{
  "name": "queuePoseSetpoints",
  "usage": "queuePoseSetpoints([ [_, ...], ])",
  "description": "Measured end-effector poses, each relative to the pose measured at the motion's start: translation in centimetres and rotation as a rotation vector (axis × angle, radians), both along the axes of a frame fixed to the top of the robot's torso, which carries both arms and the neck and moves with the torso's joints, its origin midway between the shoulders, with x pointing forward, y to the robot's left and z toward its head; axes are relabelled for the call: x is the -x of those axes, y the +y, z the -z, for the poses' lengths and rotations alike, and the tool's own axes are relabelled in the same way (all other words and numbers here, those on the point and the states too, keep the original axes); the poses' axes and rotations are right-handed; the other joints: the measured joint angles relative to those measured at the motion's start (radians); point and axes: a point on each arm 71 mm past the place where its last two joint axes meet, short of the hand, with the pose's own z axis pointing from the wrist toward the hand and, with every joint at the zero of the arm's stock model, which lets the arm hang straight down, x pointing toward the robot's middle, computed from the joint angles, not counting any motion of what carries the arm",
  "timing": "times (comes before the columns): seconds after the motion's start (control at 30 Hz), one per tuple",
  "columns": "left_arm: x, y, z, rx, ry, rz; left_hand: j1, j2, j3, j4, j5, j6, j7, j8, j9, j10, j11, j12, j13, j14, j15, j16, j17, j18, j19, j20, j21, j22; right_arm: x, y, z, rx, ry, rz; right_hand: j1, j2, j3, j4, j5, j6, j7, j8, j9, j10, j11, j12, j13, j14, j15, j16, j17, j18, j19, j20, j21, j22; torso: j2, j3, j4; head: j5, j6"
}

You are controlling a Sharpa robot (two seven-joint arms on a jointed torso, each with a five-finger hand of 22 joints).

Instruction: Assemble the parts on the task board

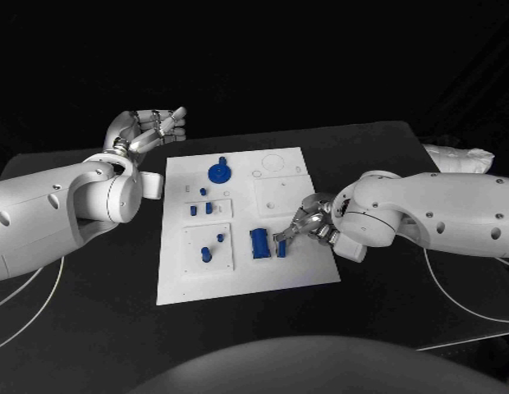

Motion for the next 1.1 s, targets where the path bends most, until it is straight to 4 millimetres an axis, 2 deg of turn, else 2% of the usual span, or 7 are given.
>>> queuePoseSetpoints([
  [0.23,0.0,0.0,0.0,0.0,0.0,0.0,0.0,0.0,0.0,0.0,0.0,0.0,0.0,0.0,0.0,0.0,0.0,0.0,0.0,0.0,0.0,0.0,0.0,0.0,0.0,0.0,0.0,0.0,-0.1,0.1,0.0,0.003,-0.011,0.003,0.007,-0.007,-0.011,0.004,-0.032,-0.014,0.014,-0.016,-0.009,0.0,0.0,0.0,0.0,0.0,0.0,0.0,0.0,0.0,0.004,-0.004,0.0,0.0,0.0,0.0002,0.0,0.001,0.0],
  [0.43,0.0,0.0,0.0,0.0,0.001,0.0,0.0,0.0,0.0,0.0,0.0,0.0,0.0,0.0,0.0,0.0,0.0,0.0,0.0,0.0,0.0,0.0,0.0,0.0,0.0,0.0,0.0,0.0,-0.1,0.2,0.0,0.004,-0.017,0.004,-0.056,-0.07,-0.076,0.037,-0.101,-0.076,0.038,-0.031,-0.013,-0.001,0.021,0.0,0.0,0.0,0.011,0.0,0.0,0.0,0.003,-0.003,0.0,0.0,0.0,0.0002,-0.0001,0.001,0.0],
  [0.57,0.0,0.0,0.0,0.0,0.002,0.001,0.0,0.0,0.0,0.0,0.0,0.0,0.0,0.0,0.0,0.0,0.0,0.0,0.0,0.0,0.0,0.0,-0.001,0.0,0.0,0.0,0.0,-0.001,-0.1,0.1,-0.1,0.003,-0.018,0.005,-0.084,-0.097,-0.118,0.061,-0.112,-0.106,0.044,-0.025,-0.006,0.0,0.029,0.0,0.0,-0.001,0.018,0.0,0.0,0.0,0.002,0.006,0.0,0.0,0.0,0.0001,-0.0001,0.001,0.0],
  [0.73,0.0,0.0,0.0,0.0,0.002,0.001,0.0,0.0,0.0,0.0,0.0,0.0,0.0,0.0,0.0,0.0,0.0,0.0,0.0,0.0,0.0,0.0,-0.001,0.0,0.0,0.0,0.0,-0.001,-0.1,0.0,-0.1,0.003,-0.02,0.007,-0.107,-0.094,-0.154,0.09,-0.113,-0.12,0.048,-0.012,0.004,0.0,0.029,0.0,0.0,0.0,0.019,0.0,0.0,0.0,0.003,0.012,0.0,0.0,0.0,0.0001,-0.0002,0.004,0.0],
  [0.87,0.0,0.0,0.0,0.0,0.003,0.001,0.0,0.0,0.0,0.0,0.0,0.0,0.0,0.0,0.0,0.0,0.0,0.0,0.0,-0.002,0.002,0.0,-0.001,0.0,0.0,0.0,0.0,-0.001,-0.1,-0.3,-0.1,0.005,-0.021,0.014,-0.119,-0.082,-0.178,0.114,-0.116,-0.122,0.046,0.019,0.028,0.0,0.029,0.0,0.0,0.0,0.019,0.0,0.0,0.0,0.002,0.013,0.0,0.0,0.001,0.0003,-0.0002,0.004,0.0],
  [0.97,0.0,0.0,0.0,0.0,0.003,0.002,0.0,0.0,0.0,0.0,0.0,0.0,0.0,0.0,0.0,0.0,0.0,0.0,0.0,-0.003,0.003,0.0,-0.001,0.0,0.0,0.0,0.0,-0.001,0.0,-0.6,0.0,0.011,-0.022,0.021,-0.128,-0.072,-0.195,0.131,-0.116,-0.104,0.029,0.062,0.064,0.0,0.029,0.0,0.0,0.0,0.019,0.0,0.0,0.0,0.002,0.013,0.0,0.0,0.0,0.0004,-0.0001,0.004,0.0],
  [1.1,0.0,0.0,0.0,0.0,0.004,0.002,0.0,0.0,0.0,0.0,0.0,0.0,0.0,0.0,0.0,0.0,0.0,0.0,0.0,-0.003,0.003,0.0,-0.001,0.0,0.0,0.0,0.0,-0.001,0.2,-1.2,-0.1,0.022,-0.027,0.028,-0.101,-0.028,-0.225,0.152,-0.12,-0.104,0.005,0.188,0.196,0.0,-0.002,0.0,0.0,-0.001,-0.006,0.0,0.0,0.0,0.002,-0.009,0.0,0.0,0.001,0.0005,0.0,0.003,0.0],
])
